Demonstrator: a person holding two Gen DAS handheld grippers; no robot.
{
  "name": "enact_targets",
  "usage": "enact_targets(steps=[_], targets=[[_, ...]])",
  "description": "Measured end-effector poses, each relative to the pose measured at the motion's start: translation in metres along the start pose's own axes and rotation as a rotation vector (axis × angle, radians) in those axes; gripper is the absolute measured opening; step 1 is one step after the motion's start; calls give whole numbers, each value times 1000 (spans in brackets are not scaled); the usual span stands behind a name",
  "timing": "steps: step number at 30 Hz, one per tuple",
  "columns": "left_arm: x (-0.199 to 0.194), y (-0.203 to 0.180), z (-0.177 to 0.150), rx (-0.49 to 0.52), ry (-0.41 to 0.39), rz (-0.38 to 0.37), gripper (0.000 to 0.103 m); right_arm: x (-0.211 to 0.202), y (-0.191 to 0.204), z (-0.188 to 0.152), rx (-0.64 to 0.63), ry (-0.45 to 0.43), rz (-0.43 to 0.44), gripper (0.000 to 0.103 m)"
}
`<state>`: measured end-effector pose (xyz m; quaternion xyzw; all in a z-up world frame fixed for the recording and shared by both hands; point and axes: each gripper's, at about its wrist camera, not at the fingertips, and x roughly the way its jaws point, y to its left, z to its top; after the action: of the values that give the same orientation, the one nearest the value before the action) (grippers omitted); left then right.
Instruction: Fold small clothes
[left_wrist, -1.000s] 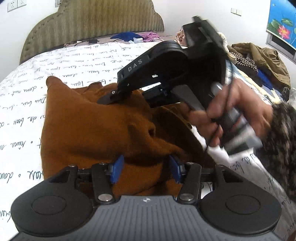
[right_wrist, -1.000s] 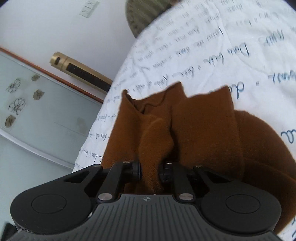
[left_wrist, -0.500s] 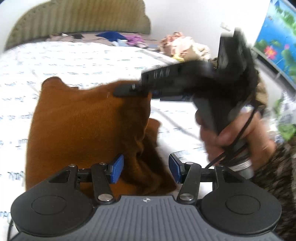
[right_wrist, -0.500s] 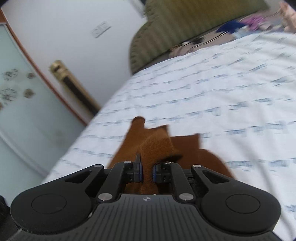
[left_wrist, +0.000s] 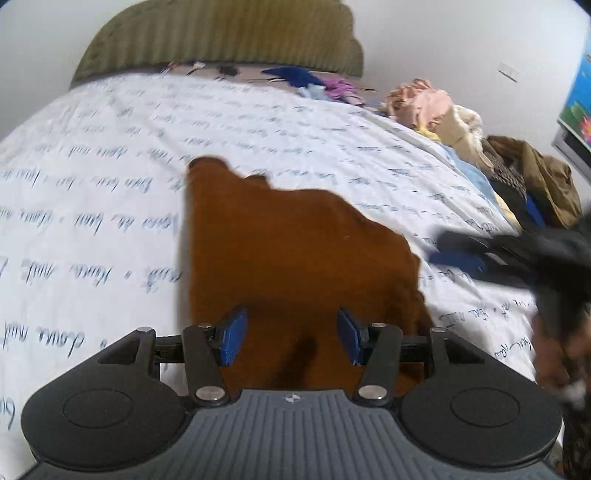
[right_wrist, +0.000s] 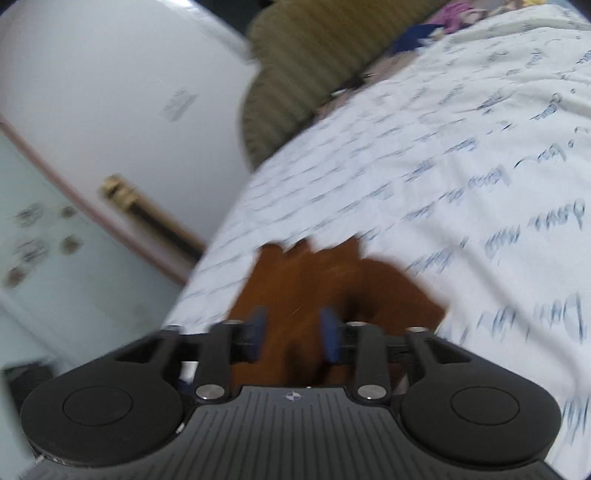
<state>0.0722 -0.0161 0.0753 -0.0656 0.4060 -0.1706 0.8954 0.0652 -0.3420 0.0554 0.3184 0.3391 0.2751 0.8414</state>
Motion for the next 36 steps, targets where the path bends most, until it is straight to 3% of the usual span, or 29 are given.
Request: enact_targets(steps=[1, 5, 7, 10, 12, 13, 16, 20, 24, 26, 30, 33, 34, 36], targets=[[0, 3, -3, -8, 4, -5, 53, -5, 6, -9, -7, 23, 7, 64], [-1, 1, -12, 7, -2, 4, 53, -3, 17, -44, -37, 109, -20, 64], [3, -4, -15, 32, 0, 10, 55, 8, 19, -54, -63, 127, -96, 63], [11, -9, -20, 53, 18, 20, 59, 25, 18, -64, -41, 166, -81, 62], [15, -13, -24, 64, 30, 25, 59, 33, 20, -67, -31, 176, -69, 42], [16, -16, -26, 71, 34, 25, 60, 36, 23, -68, -20, 186, -63, 20], [19, -24, -25, 87, 35, 14, 61, 40, 31, -68, -34, 199, -53, 16], [16, -36, -19, 75, 26, -35, 61, 15, 45, -61, -62, 88, -41, 15], [10, -57, -12, 106, 28, -81, 61, -8, 58, -54, -153, 63, -114, 14], [16, -69, -14, 132, 57, -133, 67, -15, 58, -53, -185, 79, -168, 14], [41, -80, -25, 145, 139, -97, 67, 3, 24, -64, -90, 169, -277, 13], [32, -67, -25, 137, 114, -91, 67, -3, 6, -62, 27, 148, -135, 26], [25, -61, -22, 136, 94, -77, 67, -9, 2, -59, 65, 137, -105, 39], [8, -50, -14, 145, 26, -38, 67, -27, 9, -49, 34, 56, -113, 47]])
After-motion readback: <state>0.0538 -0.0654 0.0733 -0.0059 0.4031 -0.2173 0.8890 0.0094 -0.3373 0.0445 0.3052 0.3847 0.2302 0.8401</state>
